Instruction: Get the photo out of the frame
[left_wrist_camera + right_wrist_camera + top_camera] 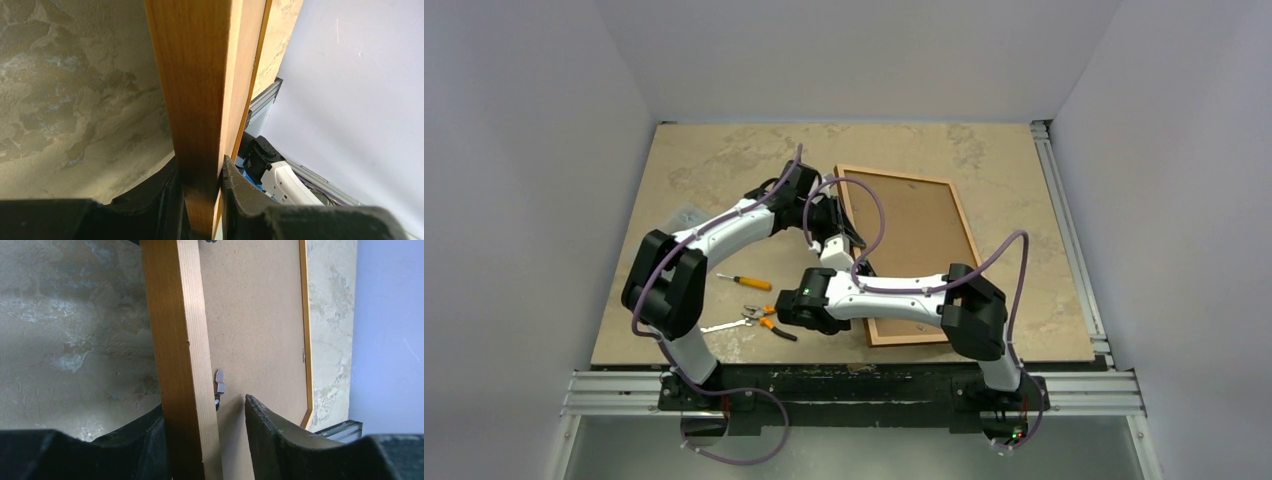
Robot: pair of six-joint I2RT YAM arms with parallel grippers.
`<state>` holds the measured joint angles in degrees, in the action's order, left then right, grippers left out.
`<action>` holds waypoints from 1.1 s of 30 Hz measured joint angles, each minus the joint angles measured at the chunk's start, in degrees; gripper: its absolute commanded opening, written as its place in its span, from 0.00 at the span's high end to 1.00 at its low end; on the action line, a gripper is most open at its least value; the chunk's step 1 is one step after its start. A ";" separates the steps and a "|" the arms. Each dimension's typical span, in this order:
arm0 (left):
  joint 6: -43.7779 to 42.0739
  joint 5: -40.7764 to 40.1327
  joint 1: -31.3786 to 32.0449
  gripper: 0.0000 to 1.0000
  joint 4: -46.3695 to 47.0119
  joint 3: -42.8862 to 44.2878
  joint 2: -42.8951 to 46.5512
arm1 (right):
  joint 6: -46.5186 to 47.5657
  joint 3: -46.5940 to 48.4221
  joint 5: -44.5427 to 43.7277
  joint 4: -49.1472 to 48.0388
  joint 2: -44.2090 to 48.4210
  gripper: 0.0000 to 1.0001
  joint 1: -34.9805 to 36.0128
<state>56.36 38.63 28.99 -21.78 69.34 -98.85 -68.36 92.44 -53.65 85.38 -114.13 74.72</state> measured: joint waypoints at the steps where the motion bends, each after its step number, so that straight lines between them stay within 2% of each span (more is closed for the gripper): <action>1: 0.02 -0.09 0.00 1.00 -0.15 0.00 0.00 | 0.02 0.00 -0.07 -0.11 -0.15 0.55 0.04; 5: 0.04 -0.52 0.00 1.00 -0.24 0.00 0.00 | 0.63 0.13 -0.87 -0.35 -1.11 0.67 0.17; 8: 0.13 -0.74 0.00 0.99 -0.13 0.02 0.00 | 2.49 0.42 -2.16 0.20 -1.99 0.82 0.37; 9: 0.24 -0.74 0.00 0.91 -0.13 0.24 0.00 | 3.32 0.48 -2.64 0.55 -2.21 0.88 0.52; 11: 0.57 -0.48 0.02 0.62 0.09 0.87 0.00 | 5.90 0.66 -4.37 1.81 -2.64 1.00 0.96; 13: 0.44 -0.50 -0.04 0.42 -0.02 1.05 0.15 | 6.60 1.09 -4.92 2.23 -2.71 1.00 0.94; 17: -0.57 -0.46 -3.15 0.22 -0.59 1.07 2.75 | 7.65 1.92 -4.87 3.39 -2.71 1.00 -0.17; 24: -4.59 -2.38 -10.95 0.20 -5.70 7.45 13.38 | 10.84 4.52 -4.26 3.52 -2.23 1.00 -1.99; 29: -6.01 -7.74 -18.56 0.21 -8.44 8.55 25.44 | 14.08 6.49 -3.67 3.04 1.18 1.00 -2.97; 33: -7.91 -11.89 -25.14 0.22 -11.52 9.68 29.83 | 18.14 8.11 -0.87 1.22 6.05 1.00 -4.66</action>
<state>48.45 26.74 3.86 -33.30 79.02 -69.01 -50.22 100.55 -54.52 86.61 -108.07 70.06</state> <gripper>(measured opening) 0.787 0.256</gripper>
